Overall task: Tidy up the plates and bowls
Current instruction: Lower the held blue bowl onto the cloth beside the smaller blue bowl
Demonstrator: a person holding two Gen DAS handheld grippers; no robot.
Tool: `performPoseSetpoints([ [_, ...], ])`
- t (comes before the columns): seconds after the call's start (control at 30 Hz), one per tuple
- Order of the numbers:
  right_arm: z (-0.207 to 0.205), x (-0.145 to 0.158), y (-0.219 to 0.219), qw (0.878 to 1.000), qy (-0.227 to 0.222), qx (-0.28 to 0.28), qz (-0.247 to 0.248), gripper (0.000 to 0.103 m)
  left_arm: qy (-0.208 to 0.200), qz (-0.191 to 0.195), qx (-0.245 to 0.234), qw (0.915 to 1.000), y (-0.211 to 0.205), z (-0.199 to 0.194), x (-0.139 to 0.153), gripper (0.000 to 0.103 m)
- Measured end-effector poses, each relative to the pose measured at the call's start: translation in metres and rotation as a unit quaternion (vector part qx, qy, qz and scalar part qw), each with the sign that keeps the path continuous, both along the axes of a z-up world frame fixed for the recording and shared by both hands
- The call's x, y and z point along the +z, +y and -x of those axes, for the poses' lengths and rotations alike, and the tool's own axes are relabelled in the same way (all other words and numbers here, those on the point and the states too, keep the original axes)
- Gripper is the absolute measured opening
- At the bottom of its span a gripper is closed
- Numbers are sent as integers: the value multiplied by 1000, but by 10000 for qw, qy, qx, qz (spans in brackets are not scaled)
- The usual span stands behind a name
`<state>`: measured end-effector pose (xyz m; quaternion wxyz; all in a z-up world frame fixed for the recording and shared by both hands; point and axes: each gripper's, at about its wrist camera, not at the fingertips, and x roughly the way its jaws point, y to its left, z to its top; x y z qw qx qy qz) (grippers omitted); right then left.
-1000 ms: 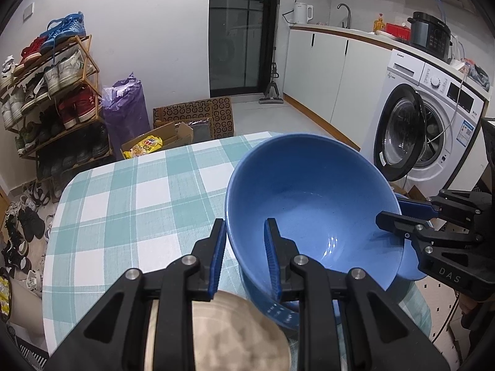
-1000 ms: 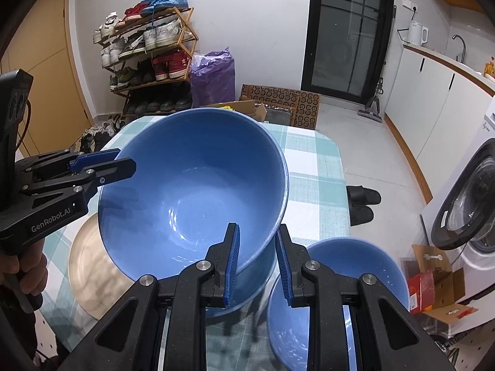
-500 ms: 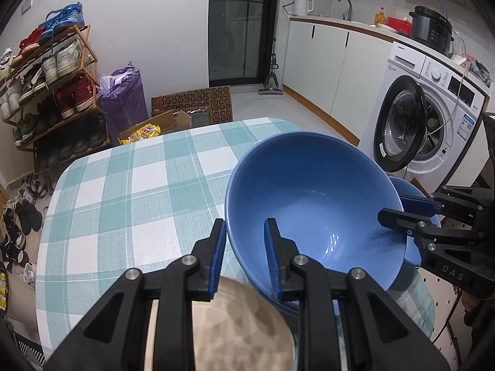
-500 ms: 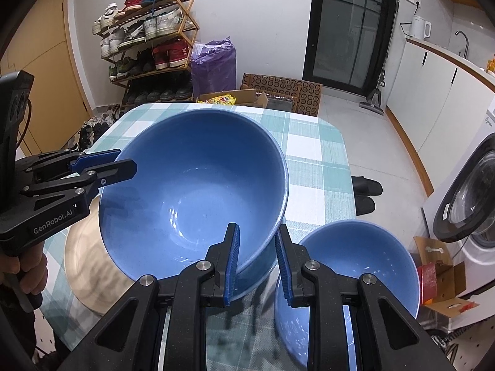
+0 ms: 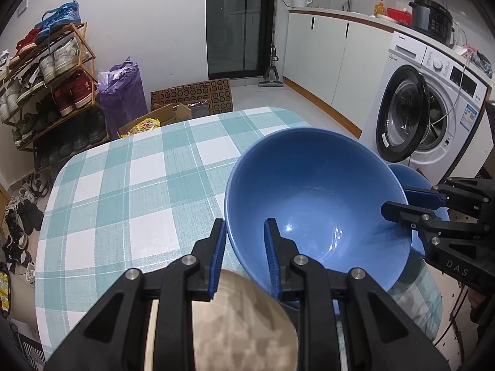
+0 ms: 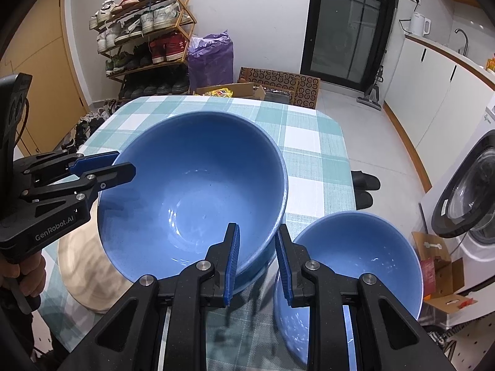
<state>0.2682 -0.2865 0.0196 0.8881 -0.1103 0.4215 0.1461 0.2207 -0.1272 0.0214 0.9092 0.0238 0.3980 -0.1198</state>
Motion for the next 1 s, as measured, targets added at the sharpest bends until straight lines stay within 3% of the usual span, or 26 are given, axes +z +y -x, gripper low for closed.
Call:
performPoseSetpoints([
  [1.0, -1, -23, 14, 9984, 40, -69, 565, 24, 147, -362, -118, 9992, -7, 0, -21, 23],
])
